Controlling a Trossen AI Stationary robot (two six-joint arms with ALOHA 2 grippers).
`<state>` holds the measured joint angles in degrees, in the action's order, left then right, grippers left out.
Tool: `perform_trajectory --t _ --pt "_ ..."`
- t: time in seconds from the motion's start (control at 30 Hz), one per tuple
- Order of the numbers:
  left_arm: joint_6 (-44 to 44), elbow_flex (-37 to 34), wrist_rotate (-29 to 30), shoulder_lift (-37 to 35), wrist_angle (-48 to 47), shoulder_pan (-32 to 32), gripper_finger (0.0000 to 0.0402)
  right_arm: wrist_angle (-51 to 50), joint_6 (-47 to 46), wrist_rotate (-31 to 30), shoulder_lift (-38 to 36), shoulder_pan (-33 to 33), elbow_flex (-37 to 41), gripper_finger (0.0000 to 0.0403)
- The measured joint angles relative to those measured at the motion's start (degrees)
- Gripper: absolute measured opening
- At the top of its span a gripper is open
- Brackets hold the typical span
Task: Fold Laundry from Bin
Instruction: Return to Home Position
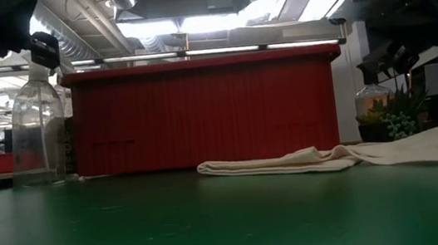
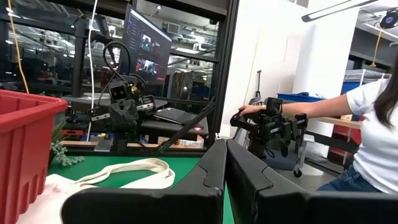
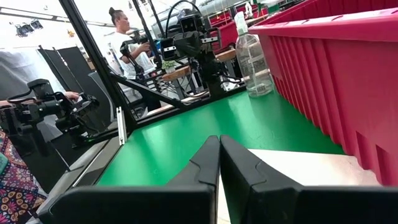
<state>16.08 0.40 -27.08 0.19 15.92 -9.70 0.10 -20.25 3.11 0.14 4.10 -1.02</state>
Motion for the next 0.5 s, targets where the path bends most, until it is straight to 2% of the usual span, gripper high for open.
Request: perform_trajectory --t 0.5 --pt "0.0 0.0 0.01 0.0 0.0 0.32 0.0004 0.0 0.0 0.02 0.0 0.0 0.02 0.0014"
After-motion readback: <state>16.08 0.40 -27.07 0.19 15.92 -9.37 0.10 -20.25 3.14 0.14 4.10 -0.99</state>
